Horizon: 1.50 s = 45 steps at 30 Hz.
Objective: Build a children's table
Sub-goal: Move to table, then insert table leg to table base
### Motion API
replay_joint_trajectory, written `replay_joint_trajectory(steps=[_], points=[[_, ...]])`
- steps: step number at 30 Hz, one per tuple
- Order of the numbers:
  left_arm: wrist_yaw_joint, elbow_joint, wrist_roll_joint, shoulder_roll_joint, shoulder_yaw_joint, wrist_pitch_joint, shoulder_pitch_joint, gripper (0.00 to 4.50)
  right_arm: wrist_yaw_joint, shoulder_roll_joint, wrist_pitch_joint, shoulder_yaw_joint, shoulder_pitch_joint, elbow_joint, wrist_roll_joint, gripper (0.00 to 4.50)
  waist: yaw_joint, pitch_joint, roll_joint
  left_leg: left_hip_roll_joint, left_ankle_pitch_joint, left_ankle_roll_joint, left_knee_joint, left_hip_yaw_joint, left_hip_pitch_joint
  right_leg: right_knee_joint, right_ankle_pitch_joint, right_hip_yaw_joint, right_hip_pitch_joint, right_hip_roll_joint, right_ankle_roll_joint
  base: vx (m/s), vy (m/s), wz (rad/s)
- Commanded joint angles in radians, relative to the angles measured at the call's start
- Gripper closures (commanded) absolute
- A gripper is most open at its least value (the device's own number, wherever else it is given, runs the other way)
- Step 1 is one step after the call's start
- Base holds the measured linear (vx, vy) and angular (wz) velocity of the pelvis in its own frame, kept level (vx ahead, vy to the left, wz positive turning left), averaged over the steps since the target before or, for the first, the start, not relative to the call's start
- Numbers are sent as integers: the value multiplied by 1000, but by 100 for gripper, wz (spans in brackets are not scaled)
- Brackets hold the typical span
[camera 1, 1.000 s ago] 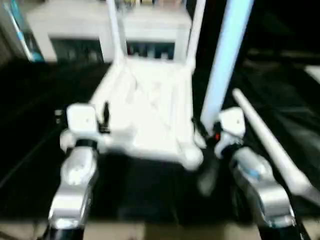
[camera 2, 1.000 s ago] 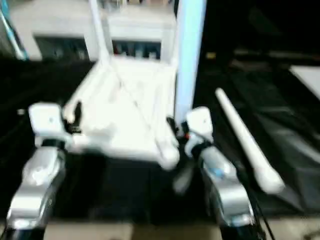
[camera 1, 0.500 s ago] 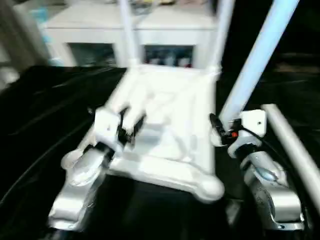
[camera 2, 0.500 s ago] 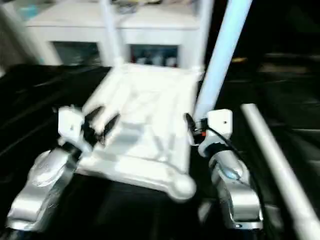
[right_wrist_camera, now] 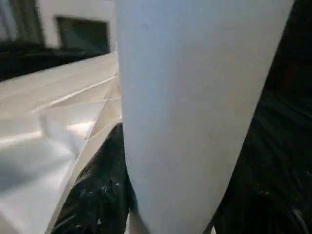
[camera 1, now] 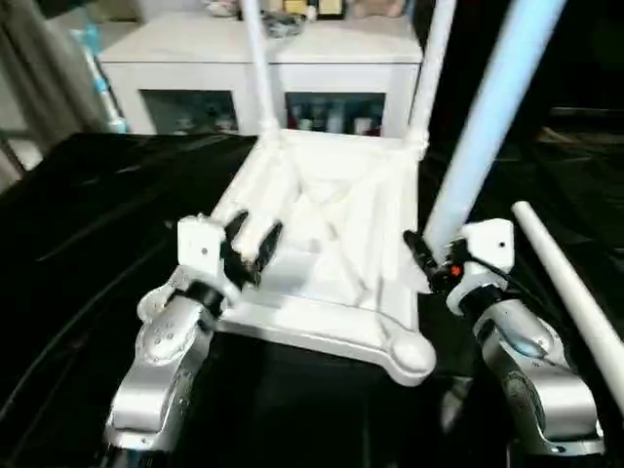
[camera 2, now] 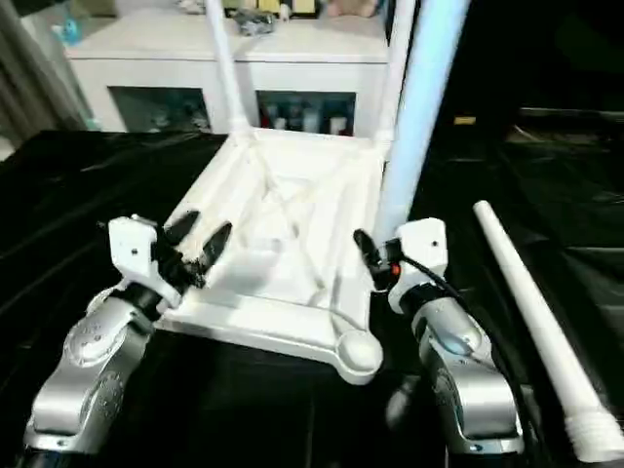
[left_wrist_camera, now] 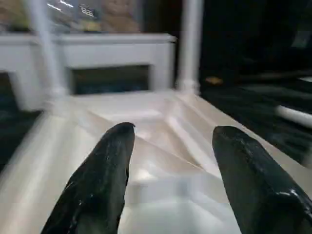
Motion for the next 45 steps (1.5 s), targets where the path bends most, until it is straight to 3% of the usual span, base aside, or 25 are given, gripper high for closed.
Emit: replay_joint_trajectory(steps=[1,4,9,11,12,13,15,16,20,21,22,23,24,26,27,28,29,31,32,33,34,35,38,40,45], points=[[-117,-23,-57,43,-15,42,-11,117,94,-39,30,-15,-48,-43,59,264,5,-53,-20,72,-136,40,-89,-28,-1,-93,-212,54,31,-100,-154,0,0,0],[-321,-28,-103,143,-62,97,-84,81,234,-95,51,-42,-95,-46,164,264,6,-47,-37,74,-73,80,-88,-25,3,-81,-82,51,32,-98,-189,0,0,0],[-528,-12,-30,270,-172,89,-161,54,356,-174,60,-34,-102,-56,206,264,8,-50,-39,80,-21,111,-85,-19,9,-68,41,47,36,-99,-224,0,0,0],[-644,32,45,311,-259,37,-230,37,417,-226,81,-48,-73,-85,242,264,9,-52,-18,83,-25,107,-84,-17,15,-72,55,46,34,-99,-235,0,0,0],[-645,33,45,311,-260,36,-231,37,418,-226,81,-48,-73,-85,242,264,10,-53,-27,85,-38,102,-85,-13,18,-70,60,46,38,-102,-246,0,0,0],[-713,58,69,306,-316,34,-286,17,454,-269,91,-72,-58,-90,255,264,8,-33,-11,85,-67,91,-93,-11,15,-81,34,47,29,-101,-249,0,0,0],[-730,59,55,292,-331,53,-296,17,456,-278,86,-82,-49,-84,251,264,3,-32,-34,88,-96,80,-96,-8,14,-81,12,49,38,-106,-260,0,0,0],[-742,60,55,282,-350,63,-308,17,450,-285,91,-90,-42,-84,246,264,9,-36,-24,88,-93,78,-94,-5,16,-82,5,49,39,-112,-270,0,0,0],[-756,47,16,282,-363,102,-314,17,454,-278,111,-81,-58,-76,270,264,-2,-23,-33,86,-110,87,-98,-7,6,-86,-77,46,40,-116,-271,0,0,0],[-756,40,13,295,-355,103,-302,17,446,-272,113,-71,-60,-80,264,264,-9,-31,-58,85,-114,90,-96,-5,5,-89,-109,45,48,-117,-266,0,0,0],[-763,57,27,309,-345,74,-294,32,441,-264,114,-49,-68,-82,257,264,-9,-24,-58,84,-99,96,-97,-6,3,-92,-131,45,43,-119,-257,0,0,0],[-771,69,21,316,-334,72,-277,32,451,-252,114,-33,-70,-77,267,264,-14,-6,-26,82,-142,87,-105,-7,3,-102,-185,44,31,-112,-243,0,0,0],[-738,77,33,312,-321,57,-247,41,451,-247,114,-10,-69,-71,257,264,-21,-16,-49,84,-140,85,-103,-7,2,-100,-189,44,40,-112,-240,0,0,0],[-723,94,51,299,-320,51,-251,62,461,-259,123,-1,-75,-74,255,264,-12,-20,-42,87,-105,87,-101,-6,11,-95,-152,46,34,-116,-244,0,0,0],[-723,114,58,290,-324,70,-266,75,482,-264,147,-3,-85,-83,285,264,-10,-19,-52,87,-78,98,-101,-5,9,-90,-108,46,36,-112,-249,0,0,0],[-721,121,69,291,-328,72,-268,75,489,-261,158,-7,-83,-94,297,264,-1,-22,-26,90,-52,104,-98,-5,17,-84,-52,46,29,-114,-268,0,0,0],[-721,156,93,289,-347,70,-282,88,493,-265,150,-5,-85,-91,286,264,2,-30,-24,91,-39,108,-96,-6,18,-78,4,44,33,-110,-280,0,0,0],[-720,212,125,284,-375,50,-305,101,488,-269,135,-5,-84,-82,265,264,4,-25,-38,90,-21,117,-97,-3,12,-75,65,43,35,-111,-289,0,0,0],[-719,238,129,274,-383,46,-318,113,481,-268,133,-8,-80,-79,262,264,7,-25,-37,89,-21,120,-97,-3,13,-75,67,43,35,-113,-290,0,0,0],[-718,251,129,266,-385,43,-324,113,475,-267,133,-10,-76,-78,262,264,12,-28,-21,88,-20,114,-94,-4,13,-72,76,43,36,-116,-297,0,0,0],[-721,250,125,263,-386,54,-329,132,471,-268,133,-9,-71,-83,260,264,12,-28,-30,91,-30,109,-96,-4,12,-75,78,43,39,-118,-304,0,0,0],[-727,246,117,257,-386,73,-335,132,466,-272,133,-7,-63,-93,256,264,12,-30,-23,93,-35,102,-96,-3,14,-74,91,43,39,-118,-311,0,0,0],[-752,245,115,253,-390,80,-345,148,450,-276,139,-13,-39,-115,259,264,14,-29,-39,91,-39,108,-96,-1,9,-76,85,45,45,-122,-316,0,0,0],[-773,244,105,253,-382,87,-347,177,438,-271,147,-17,-32,-122,257,264,14,-24,-20,92,-71,98,-99,-3,12,-82,29,44,39,-120,-310,0,0,0],[-812,259,86,243,-390,119,-361,212,418,-270,143,-38,-28,-118,243,264,10,-19,-11,91,-99,80,-100,-4,12,-87,-25,47,41,-120,-310,0,0,0]])
